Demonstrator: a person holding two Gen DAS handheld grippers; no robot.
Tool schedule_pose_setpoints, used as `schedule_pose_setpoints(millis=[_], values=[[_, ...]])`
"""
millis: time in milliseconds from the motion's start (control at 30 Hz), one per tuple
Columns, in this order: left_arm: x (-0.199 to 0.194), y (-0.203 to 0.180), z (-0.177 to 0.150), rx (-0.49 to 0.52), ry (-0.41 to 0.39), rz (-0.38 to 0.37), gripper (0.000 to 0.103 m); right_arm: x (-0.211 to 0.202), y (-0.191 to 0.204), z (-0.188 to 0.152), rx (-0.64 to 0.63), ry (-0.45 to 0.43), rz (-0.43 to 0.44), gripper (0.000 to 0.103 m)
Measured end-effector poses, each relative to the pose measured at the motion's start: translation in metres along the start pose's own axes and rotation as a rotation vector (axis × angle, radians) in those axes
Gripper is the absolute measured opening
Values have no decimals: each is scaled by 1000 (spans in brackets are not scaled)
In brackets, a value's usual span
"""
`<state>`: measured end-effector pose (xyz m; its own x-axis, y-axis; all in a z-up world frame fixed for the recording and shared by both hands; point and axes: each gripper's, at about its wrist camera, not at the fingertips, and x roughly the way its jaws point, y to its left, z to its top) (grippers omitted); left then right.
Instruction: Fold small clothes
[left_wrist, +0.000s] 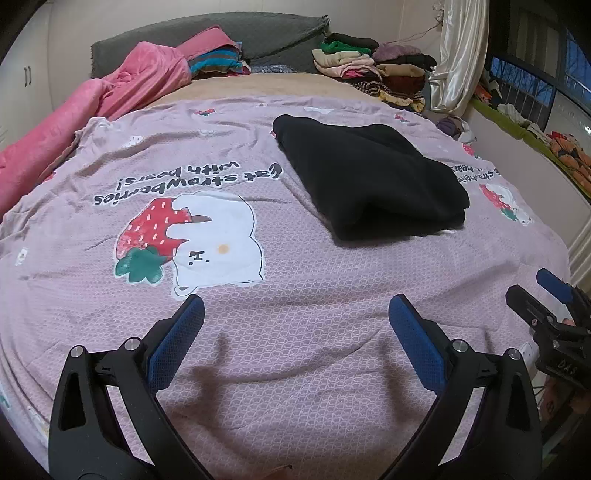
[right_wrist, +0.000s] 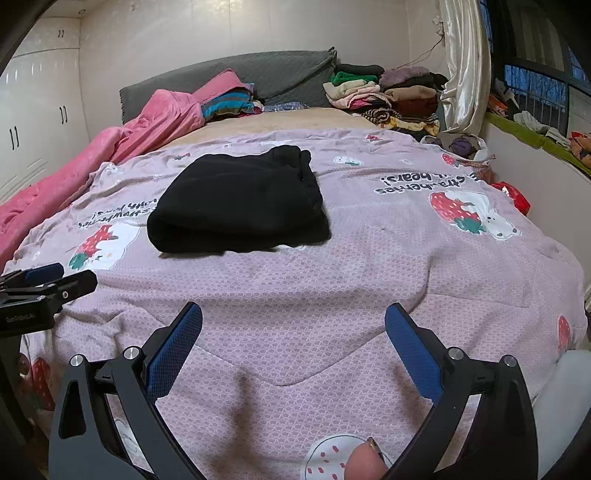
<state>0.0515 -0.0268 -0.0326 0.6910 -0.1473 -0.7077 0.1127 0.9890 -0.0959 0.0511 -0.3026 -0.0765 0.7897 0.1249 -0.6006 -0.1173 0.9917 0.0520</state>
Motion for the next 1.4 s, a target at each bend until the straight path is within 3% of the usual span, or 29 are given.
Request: schedule_pose_setpoints(millis=[1400], values=[[-5,-4,0,13,-5,19,94,0,5,0,-14,3,-3,99]])
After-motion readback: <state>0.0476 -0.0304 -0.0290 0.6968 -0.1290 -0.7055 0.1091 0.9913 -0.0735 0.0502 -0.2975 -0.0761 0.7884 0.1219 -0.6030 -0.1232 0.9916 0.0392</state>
